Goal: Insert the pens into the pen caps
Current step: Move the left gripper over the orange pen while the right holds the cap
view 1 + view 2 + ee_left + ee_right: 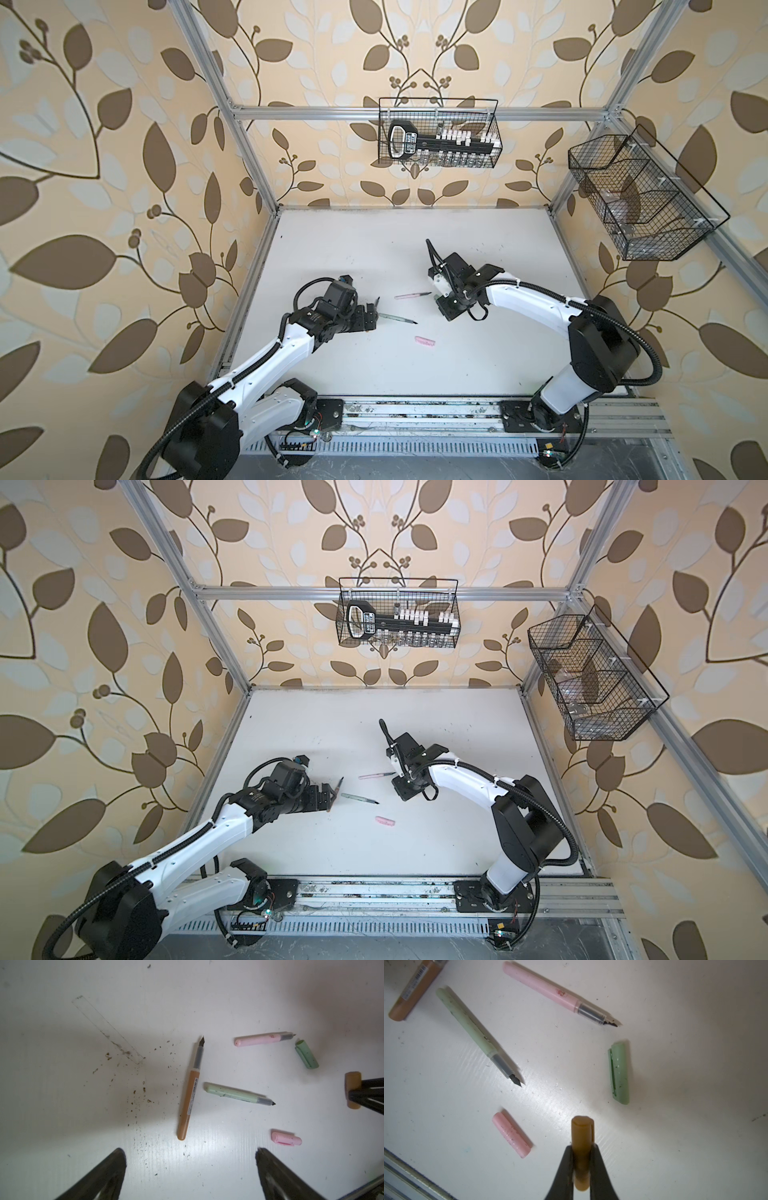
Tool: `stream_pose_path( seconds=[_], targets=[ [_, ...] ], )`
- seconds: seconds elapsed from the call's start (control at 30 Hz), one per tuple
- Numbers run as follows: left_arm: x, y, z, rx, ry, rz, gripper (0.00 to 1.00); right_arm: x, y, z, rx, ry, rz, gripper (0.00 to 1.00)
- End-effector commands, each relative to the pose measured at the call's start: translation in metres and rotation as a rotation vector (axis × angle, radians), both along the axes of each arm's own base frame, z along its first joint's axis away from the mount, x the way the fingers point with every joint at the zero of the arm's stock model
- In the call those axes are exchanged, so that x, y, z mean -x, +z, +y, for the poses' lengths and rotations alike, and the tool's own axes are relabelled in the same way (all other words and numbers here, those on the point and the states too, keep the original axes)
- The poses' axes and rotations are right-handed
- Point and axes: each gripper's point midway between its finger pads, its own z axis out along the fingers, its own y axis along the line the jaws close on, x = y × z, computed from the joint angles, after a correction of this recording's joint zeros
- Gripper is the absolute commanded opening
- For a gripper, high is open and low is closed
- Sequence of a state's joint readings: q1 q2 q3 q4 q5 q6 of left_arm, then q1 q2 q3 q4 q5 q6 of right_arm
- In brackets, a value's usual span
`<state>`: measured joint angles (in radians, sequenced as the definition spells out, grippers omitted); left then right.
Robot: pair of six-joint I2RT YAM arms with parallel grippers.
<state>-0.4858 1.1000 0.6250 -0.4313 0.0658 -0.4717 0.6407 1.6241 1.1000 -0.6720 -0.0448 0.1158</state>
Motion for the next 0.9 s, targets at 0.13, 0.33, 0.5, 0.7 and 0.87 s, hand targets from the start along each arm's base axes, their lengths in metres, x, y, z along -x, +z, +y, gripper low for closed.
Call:
stream_pose_path(
  seconds=[0.13,0.33,0.5,0.7,0.87],
  targets=[
    [-0.009,-0.011,-0.006,-0.152,-0.079,0.065,0.90,0.017,-0.018,-0.009,0.002,-0.029,0.051,0.13],
    [-0.007,-0.023,-0.015,-0.157,-0.131,0.123,0.72,0.022,-0.027,-0.018,0.042,-0.045,0.059,0.13],
    [-0.005,-0.034,-0.018,-0.191,-0.162,0.170,0.69,0.021,-0.033,-0.022,0.077,-0.054,0.056,0.13],
    [-0.004,-0.048,-0.018,-0.253,-0.170,0.214,0.67,0.021,-0.046,-0.027,0.163,-0.045,0.057,0.14],
    [-0.007,-0.047,-0.020,-0.250,-0.175,0.205,0.63,0.023,-0.057,-0.028,0.210,-0.032,0.072,0.17]
  ],
)
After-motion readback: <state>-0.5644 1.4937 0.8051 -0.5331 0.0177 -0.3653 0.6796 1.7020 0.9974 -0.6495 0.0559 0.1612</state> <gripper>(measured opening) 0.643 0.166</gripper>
